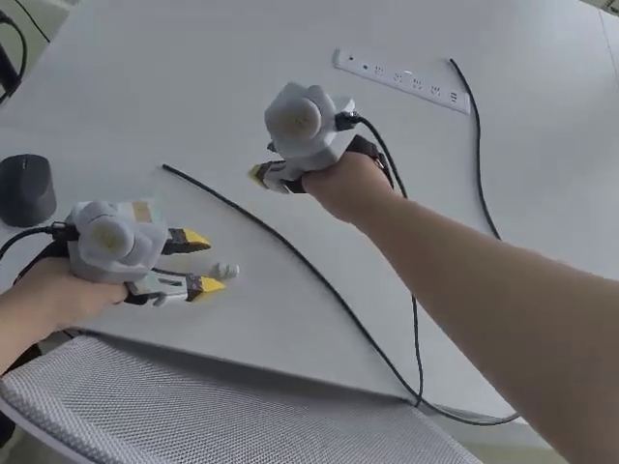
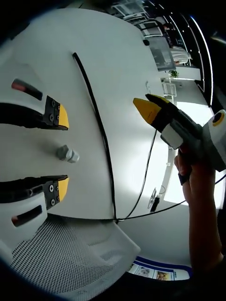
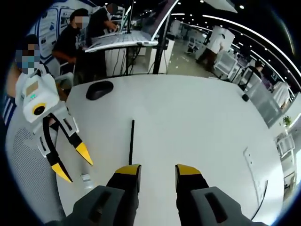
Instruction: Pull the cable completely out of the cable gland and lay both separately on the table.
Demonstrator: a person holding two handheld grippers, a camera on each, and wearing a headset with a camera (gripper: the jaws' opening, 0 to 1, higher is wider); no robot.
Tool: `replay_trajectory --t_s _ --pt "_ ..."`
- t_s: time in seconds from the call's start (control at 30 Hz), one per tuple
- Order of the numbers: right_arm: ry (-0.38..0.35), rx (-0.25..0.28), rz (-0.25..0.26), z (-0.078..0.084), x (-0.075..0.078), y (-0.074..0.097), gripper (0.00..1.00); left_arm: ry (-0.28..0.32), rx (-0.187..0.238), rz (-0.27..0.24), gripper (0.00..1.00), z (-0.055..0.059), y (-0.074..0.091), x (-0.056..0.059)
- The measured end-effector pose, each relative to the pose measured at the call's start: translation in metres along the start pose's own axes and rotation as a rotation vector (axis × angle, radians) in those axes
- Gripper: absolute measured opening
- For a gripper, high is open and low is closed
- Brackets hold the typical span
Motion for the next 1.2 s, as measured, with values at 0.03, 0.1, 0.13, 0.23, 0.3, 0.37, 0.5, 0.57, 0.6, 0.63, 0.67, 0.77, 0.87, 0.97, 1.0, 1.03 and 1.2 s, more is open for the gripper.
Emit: replay_trajectory --t_s 0.03,0.1,0.13,0.23,0.3,0.37,0.5,0.57,0.6,0.63,0.67,0.77,0.87,0.97,1.0,1.03,1.2 --pt "0.0 0.012 0.004 0.001 0.002 0.007 0.27 0.008 0.006 -0.004 0.4 -0.001 0.003 0.0" --pt "0.001 0.012 0.015 0.005 0.004 0.017 0.27 0.014 0.011 -0.007 0.4 -0.002 0.007 0.001" --pt "0.0 0.018 0.02 0.007 0.005 0.022 0.27 0.016 0.009 -0.008 0.41 -0.002 0.008 0.001" --pt "-0.009 0.045 0.022 0.014 0.007 0.039 0.3 0.017 0.005 -0.011 0.42 -0.004 0.013 0.002" --pt "-0.017 0.064 0.035 0.022 0.009 0.054 0.31 0.029 0.006 -0.019 0.45 -0.006 0.018 0.001" --pt "-0.026 0.076 0.049 0.032 0.011 0.068 0.33 0.041 0.02 -0.028 0.46 -0.009 0.024 0.001" --pt "-0.1 0.112 0.077 0.051 0.014 0.095 0.37 0.085 0.022 -0.035 0.48 -0.005 0.031 0.0" --pt "-0.131 0.138 0.09 0.061 0.014 0.11 0.39 0.098 0.028 -0.04 0.49 -0.005 0.037 0.001" --pt "-0.146 0.153 0.1 0.066 0.014 0.118 0.4 0.106 0.031 -0.043 0.49 -0.005 0.04 0.002" --pt "-0.153 0.158 0.103 0.068 0.014 0.121 0.4 0.109 0.033 -0.043 0.5 -0.005 0.041 0.002" --pt "-0.187 0.183 0.118 0.075 0.014 0.132 0.41 0.114 0.048 -0.047 0.5 -0.008 0.046 0.003" --pt "-0.249 0.232 0.144 0.086 0.012 0.15 0.39 0.135 0.059 -0.053 0.53 -0.009 0.051 0.004" --pt "-0.293 0.264 0.146 0.096 0.007 0.164 0.4 0.135 0.056 -0.061 0.53 -0.01 0.056 0.007" --pt "-0.314 0.27 0.14 0.108 0.001 0.17 0.42 0.145 0.071 -0.071 0.56 -0.013 0.063 0.011" --pt "-0.321 0.269 0.137 0.114 -0.002 0.172 0.43 0.149 0.074 -0.074 0.57 -0.014 0.066 0.012" --pt "-0.328 0.272 0.134 0.118 -0.004 0.173 0.45 0.153 0.077 -0.074 0.57 -0.014 0.068 0.013" --pt "-0.376 0.297 0.118 0.143 -0.017 0.181 0.55 0.158 0.075 -0.094 0.63 -0.007 0.079 0.02"
Point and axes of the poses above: the centre of the closed fingertips' face, and the gripper's own axes: y roughly backward along the fingers, x roughly to its right, z roughly out of its underside, the point moved 8 cm from there along y, roughly backward along the fingers, and after that the axes turned 10 degrees about -x, right-handed, at the moved point
